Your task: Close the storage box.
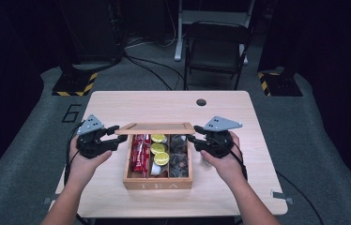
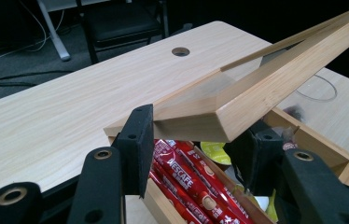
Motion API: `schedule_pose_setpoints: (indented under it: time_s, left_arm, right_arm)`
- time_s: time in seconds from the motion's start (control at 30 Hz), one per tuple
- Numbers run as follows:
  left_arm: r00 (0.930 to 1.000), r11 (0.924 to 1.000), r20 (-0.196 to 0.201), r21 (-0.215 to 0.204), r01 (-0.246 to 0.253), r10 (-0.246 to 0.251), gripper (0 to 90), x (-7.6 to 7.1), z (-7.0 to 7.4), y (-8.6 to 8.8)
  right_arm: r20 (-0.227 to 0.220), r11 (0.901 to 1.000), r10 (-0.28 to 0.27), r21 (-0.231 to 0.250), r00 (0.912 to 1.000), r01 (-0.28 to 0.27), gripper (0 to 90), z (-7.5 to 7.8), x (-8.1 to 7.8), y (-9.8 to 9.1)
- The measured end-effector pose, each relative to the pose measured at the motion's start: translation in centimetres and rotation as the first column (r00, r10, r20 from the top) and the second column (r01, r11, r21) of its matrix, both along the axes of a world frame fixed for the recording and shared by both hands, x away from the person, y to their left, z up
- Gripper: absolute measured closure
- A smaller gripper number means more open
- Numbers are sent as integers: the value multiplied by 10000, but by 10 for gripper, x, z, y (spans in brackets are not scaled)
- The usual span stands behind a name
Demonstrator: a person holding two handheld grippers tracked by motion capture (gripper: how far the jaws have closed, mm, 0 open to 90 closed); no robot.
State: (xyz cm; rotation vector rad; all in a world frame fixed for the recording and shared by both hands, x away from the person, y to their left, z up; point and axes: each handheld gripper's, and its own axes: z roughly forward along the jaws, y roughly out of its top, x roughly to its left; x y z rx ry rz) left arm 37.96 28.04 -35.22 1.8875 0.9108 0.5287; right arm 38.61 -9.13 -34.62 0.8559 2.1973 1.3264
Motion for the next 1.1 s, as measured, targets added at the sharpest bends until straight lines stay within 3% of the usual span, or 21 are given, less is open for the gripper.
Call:
schedule_pose_setpoints:
  time_s: [0.47,1.1]
  left_arm:
    - [9999,9998,4,139,106,-107,519,-9,-7,0]
    - [9998,9995,108,289,140,-143,519,-24,-22,0]
  right_arm:
    - [-202,9999,90,61,9998,-89,578,-8,-7,-2]
    - [-146,9996,216,-170,9997,-218,576,-23,-19,-3]
